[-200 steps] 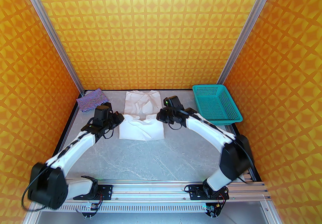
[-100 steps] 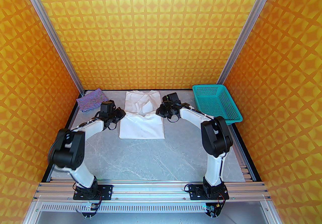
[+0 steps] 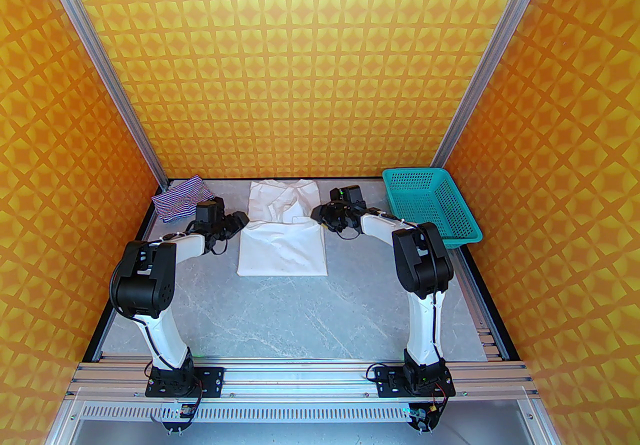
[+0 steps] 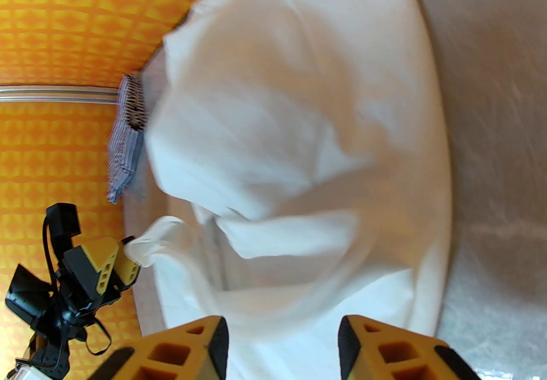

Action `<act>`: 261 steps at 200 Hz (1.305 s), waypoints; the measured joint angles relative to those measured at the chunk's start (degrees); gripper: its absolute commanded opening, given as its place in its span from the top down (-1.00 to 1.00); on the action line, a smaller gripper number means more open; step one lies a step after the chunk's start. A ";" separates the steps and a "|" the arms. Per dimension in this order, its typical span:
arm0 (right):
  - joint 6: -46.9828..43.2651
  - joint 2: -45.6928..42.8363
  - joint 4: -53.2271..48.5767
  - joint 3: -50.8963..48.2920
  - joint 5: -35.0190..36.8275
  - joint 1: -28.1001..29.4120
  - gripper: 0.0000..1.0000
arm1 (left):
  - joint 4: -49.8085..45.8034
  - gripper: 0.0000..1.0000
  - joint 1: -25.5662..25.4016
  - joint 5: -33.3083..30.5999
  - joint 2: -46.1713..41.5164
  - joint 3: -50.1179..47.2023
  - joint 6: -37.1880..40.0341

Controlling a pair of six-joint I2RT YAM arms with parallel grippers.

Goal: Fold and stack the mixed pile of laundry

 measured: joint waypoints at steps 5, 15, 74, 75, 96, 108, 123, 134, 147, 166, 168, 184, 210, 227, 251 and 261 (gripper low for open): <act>0.00 -0.31 0.35 -0.13 -0.07 -0.02 0.03 | -0.48 -0.04 0.31 0.00 -0.55 0.00 0.37; -0.02 -1.55 1.07 -1.14 -0.11 -0.17 0.03 | -1.81 0.00 1.07 -0.04 -2.47 0.00 1.44; -0.50 -14.75 3.34 -12.37 3.28 3.23 0.10 | -9.44 0.33 -1.97 -0.02 -19.74 -2.78 7.45; -0.50 -14.84 3.48 -12.50 3.37 3.45 0.10 | -9.49 0.34 -2.23 0.00 -19.82 -2.93 7.72; -0.44 -13.84 4.63 -13.16 3.91 6.54 0.17 | -10.73 0.40 -5.29 0.87 -18.29 -4.68 8.74; -0.42 -11.89 5.64 -12.96 3.87 7.76 0.19 | -10.91 0.44 -6.05 1.68 -15.52 -4.81 8.90; -0.44 -8.83 5.77 -11.98 3.96 8.11 0.20 | -10.29 0.45 -6.21 2.38 -11.34 -4.81 9.03; -0.46 -6.47 5.70 -10.75 4.24 7.91 0.21 | -9.73 0.46 -6.21 2.69 -8.11 -4.59 9.03; -0.63 -4.02 5.29 -8.74 4.61 7.63 0.21 | -9.25 0.46 -6.21 2.99 -4.33 -3.45 9.03; -0.92 -1.14 5.05 -5.09 5.25 7.32 0.22 | -8.24 0.47 -6.21 3.39 0.50 -0.17 9.03; -0.96 -0.79 5.03 -4.61 5.22 7.23 0.22 | -8.11 0.47 -6.19 3.41 0.87 0.11 9.03; -1.14 1.31 5.11 -1.40 5.46 6.86 0.22 | -6.05 0.47 -6.10 3.69 4.13 3.30 9.03; -1.16 4.96 5.09 2.80 5.49 5.75 0.22 | -2.16 0.47 -5.55 4.39 8.46 7.32 8.94; -1.14 7.87 4.90 5.09 5.51 4.72 0.21 | -0.22 0.48 -4.94 5.03 12.02 10.19 8.76; -1.14 10.62 4.28 6.43 4.72 3.28 0.19 | 2.40 0.48 -4.09 6.47 17.29 12.55 8.09; -1.33 10.62 3.63 7.15 4.98 2.91 0.17 | 3.65 0.47 -3.82 7.67 17.90 12.87 7.85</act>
